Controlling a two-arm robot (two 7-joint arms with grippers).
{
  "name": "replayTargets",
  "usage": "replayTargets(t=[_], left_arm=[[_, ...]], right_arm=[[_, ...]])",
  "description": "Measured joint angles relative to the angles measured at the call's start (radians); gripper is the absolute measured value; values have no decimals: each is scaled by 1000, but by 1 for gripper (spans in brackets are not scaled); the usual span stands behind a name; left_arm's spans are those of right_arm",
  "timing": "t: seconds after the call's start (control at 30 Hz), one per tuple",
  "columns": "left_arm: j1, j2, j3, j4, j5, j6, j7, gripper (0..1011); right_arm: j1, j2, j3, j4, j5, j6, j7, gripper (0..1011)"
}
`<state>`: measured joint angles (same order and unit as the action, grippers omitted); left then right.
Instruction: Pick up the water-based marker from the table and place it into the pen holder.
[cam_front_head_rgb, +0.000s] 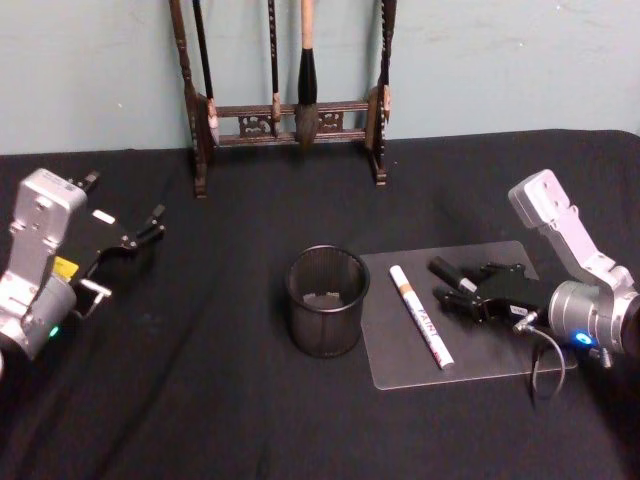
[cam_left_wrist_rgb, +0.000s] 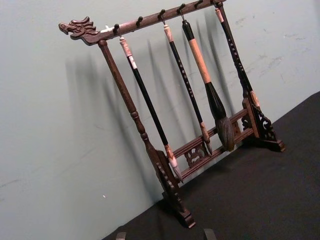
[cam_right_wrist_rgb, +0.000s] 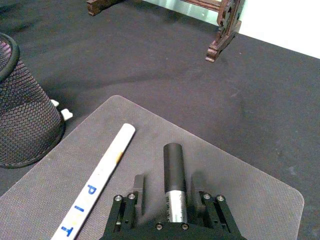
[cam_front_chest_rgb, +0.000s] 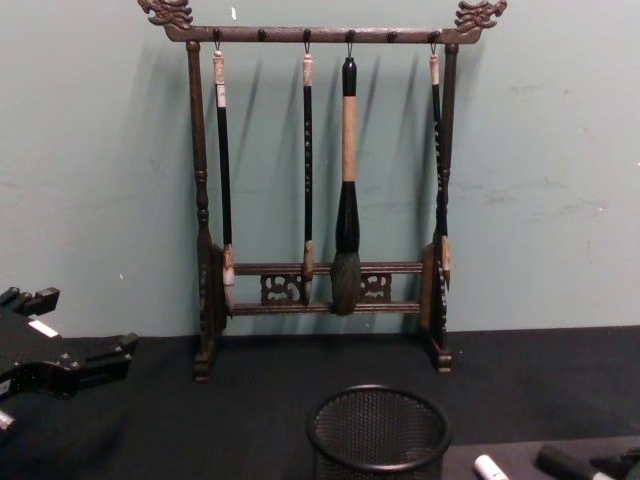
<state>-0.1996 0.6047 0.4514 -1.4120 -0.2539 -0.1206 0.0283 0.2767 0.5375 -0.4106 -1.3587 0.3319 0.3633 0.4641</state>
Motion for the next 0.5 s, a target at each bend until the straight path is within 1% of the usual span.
replayTargets(t=[0.5], left_arm=[[0, 0, 0, 0, 0, 0, 0, 1001]], right_arm=[[0, 0, 0, 0, 0, 0, 0, 483]])
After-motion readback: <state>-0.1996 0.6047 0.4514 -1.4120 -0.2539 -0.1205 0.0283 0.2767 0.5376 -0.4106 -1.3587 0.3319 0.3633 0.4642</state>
